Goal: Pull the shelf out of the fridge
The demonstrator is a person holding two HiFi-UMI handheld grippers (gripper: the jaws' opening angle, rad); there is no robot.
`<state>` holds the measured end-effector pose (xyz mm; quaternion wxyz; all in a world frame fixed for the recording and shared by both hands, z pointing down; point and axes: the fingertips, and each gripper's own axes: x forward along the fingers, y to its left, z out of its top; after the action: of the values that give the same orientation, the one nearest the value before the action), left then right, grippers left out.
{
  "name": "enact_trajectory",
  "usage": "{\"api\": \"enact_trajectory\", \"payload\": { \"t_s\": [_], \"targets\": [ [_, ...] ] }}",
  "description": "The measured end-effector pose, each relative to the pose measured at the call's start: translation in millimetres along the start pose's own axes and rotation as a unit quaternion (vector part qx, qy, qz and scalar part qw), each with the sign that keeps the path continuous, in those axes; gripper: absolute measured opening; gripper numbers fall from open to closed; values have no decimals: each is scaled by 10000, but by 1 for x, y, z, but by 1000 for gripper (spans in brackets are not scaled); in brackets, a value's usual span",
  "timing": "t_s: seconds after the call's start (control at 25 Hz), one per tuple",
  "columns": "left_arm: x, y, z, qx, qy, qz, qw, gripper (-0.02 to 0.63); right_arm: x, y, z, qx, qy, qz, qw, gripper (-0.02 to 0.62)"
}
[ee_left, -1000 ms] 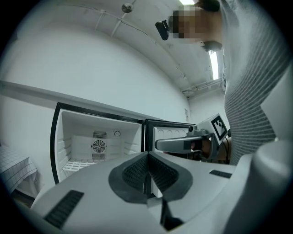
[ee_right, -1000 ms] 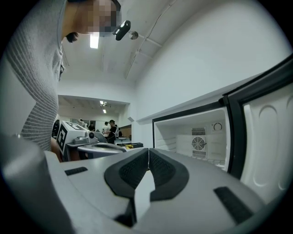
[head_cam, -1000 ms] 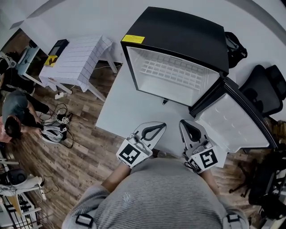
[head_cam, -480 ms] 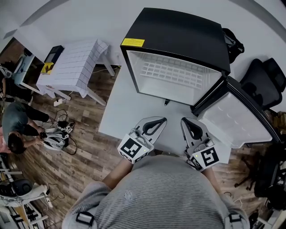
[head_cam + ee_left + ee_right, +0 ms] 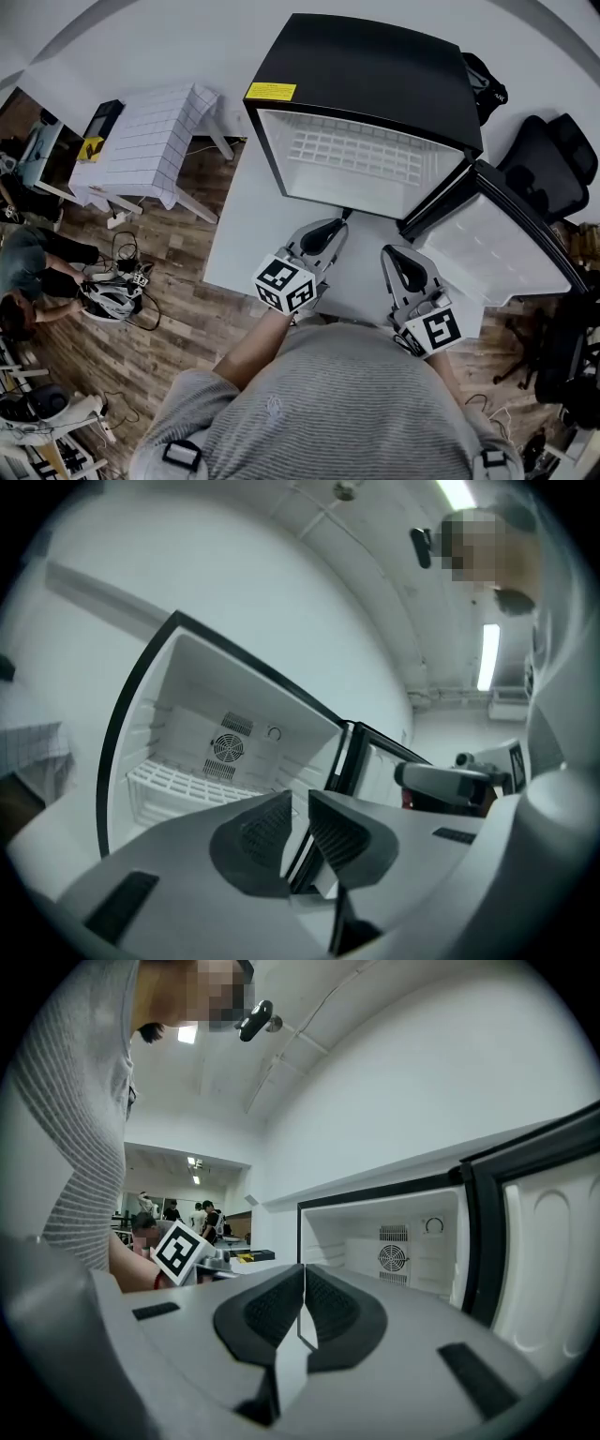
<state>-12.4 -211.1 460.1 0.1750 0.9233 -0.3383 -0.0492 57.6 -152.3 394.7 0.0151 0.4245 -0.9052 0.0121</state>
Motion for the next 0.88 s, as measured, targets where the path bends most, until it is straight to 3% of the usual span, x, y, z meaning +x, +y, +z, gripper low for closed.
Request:
{"api": "enact_trajectory", "payload": {
  "t_s": [0.08, 0.16, 0.36, 0.68, 0.88],
  "targets": [
    [8, 19, -3, -691, -125, 162, 9974, 102, 0, -5, 1, -54, -32, -57, 10000, 12],
    [15, 37, -4, -1408, -321, 327, 9890, 121, 1, -8, 4, -83, -92, -81, 9999, 13],
    [34, 81, -11, -2784, -884, 801, 9530, 121, 3, -9, 4, 13, -50, -27, 10000, 12],
    [63, 131, -27, -4172, -1482, 1097, 8899, 126, 8, -15, 6, 12, -4, -14, 10000, 14],
    [77, 146, -35, -4476, -1537, 1141, 8735, 137, 8, -20, 5, 11, 51, -27, 10000, 12]
  ]
}}
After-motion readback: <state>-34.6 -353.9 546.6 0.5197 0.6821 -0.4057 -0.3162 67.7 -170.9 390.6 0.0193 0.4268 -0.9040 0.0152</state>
